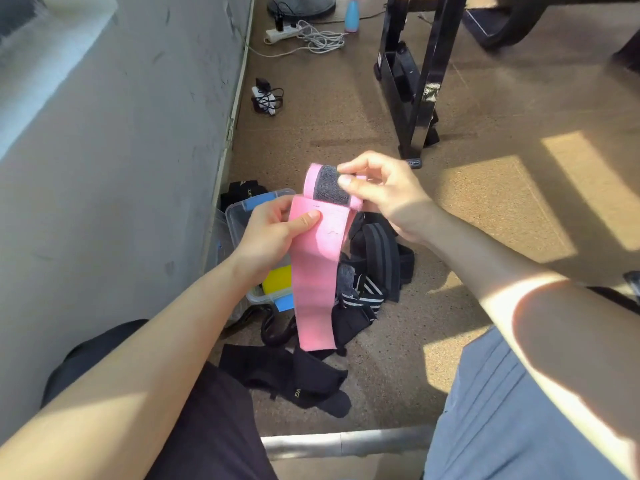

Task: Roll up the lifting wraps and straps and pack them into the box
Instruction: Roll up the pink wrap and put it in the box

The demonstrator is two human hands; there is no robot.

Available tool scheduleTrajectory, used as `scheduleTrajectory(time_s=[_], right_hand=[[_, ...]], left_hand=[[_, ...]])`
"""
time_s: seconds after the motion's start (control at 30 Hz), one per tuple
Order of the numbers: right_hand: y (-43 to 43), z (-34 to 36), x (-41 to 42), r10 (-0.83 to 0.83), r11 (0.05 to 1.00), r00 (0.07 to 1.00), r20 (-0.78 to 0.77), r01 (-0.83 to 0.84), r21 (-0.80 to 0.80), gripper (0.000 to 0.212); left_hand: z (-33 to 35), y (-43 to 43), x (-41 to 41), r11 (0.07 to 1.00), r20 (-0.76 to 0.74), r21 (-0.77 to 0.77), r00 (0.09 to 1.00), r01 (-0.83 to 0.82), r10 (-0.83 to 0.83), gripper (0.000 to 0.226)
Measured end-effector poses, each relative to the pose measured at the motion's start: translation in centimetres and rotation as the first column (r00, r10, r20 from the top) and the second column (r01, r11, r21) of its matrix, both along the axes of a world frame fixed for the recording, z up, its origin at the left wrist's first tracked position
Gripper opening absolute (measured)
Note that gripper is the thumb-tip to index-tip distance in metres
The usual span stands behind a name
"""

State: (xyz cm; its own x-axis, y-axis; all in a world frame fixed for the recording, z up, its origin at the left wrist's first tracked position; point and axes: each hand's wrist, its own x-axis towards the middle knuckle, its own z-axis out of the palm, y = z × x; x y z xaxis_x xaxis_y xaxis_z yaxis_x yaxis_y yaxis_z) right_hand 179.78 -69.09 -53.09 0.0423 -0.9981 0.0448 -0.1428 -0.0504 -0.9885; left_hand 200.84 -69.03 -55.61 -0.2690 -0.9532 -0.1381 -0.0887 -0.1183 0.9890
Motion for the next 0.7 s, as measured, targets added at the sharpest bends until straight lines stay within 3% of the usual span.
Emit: scheduleTrajectory(time_s=[0.07, 0.2, 0.23, 0.3, 0.37, 0.4, 0.47, 0.53, 0.6, 0.7], right_hand=[[0.0, 0.1, -0.1, -0.027, 1.0, 0.998, 0.061, 0.027, 0.004, 0.015], [-0.5, 0.0, -0.1, -0.079, 0.989, 0.994, 0.072, 0.069, 0.129, 0.051], [-0.7, 0.0, 0.0, -0.074, 0.984, 0.992, 0.099, 0.056, 0.169, 0.046], [-0.7, 0.0, 0.1, 0.003, 0.975, 0.99, 0.14, -0.034, 0.219, 0.015], [-0.2, 0.3, 0.0, 0.052, 0.959, 0.989, 0.138, -0.088, 0.269, 0.006], [-0.1, 0.4, 0.0, 0.053, 0.958, 0.991, 0.124, -0.086, 0.274, 0.014], [0.0, 0.4, -0.1, 0.048, 0.981, 0.998, 0.052, -0.057, 0.188, 0.031], [0.1, 0.2, 0.1, 0.009, 1.0, 0.993, -0.119, -0.009, 0.008, 0.042], [0.1, -0.1, 0.2, -0.018, 0.992, 0.969, -0.246, -0.013, -0.122, 0.047], [0.4, 0.0, 0.2, -0.044, 0.981, 0.949, -0.313, -0.017, -0.191, 0.048]], left_hand=[[0.1, 0.0, 0.0, 1.0, -0.007, -0.006, 1.0, -0.011, 0.011, 0.023], [0.4, 0.1, -0.2, 0.999, 0.013, -0.035, 1.0, -0.004, 0.005, 0.026], [0.4, 0.1, -0.1, 0.999, 0.011, -0.038, 1.0, -0.004, 0.004, 0.028], [0.4, 0.1, 0.0, 0.999, 0.008, -0.046, 1.0, -0.005, 0.005, 0.029], [0.4, -0.1, 0.1, 0.999, 0.022, -0.05, 1.0, -0.009, 0.01, 0.03], [0.3, -0.1, 0.0, 0.999, 0.035, -0.047, 0.999, -0.008, 0.01, 0.03], [0.1, -0.2, 0.0, 1.0, 0.059, -0.025, 0.998, 0.001, 0.0, 0.027], [0.3, -0.3, -0.1, 1.0, 0.064, 0.014, 0.998, 0.01, -0.011, 0.024], [0.6, -0.5, 0.0, 0.997, 0.052, 0.057, 0.998, 0.043, -0.046, 0.028], [1.3, -0.5, 0.3, 0.99, 0.001, 0.096, 0.995, 0.103, -0.103, 0.034]])
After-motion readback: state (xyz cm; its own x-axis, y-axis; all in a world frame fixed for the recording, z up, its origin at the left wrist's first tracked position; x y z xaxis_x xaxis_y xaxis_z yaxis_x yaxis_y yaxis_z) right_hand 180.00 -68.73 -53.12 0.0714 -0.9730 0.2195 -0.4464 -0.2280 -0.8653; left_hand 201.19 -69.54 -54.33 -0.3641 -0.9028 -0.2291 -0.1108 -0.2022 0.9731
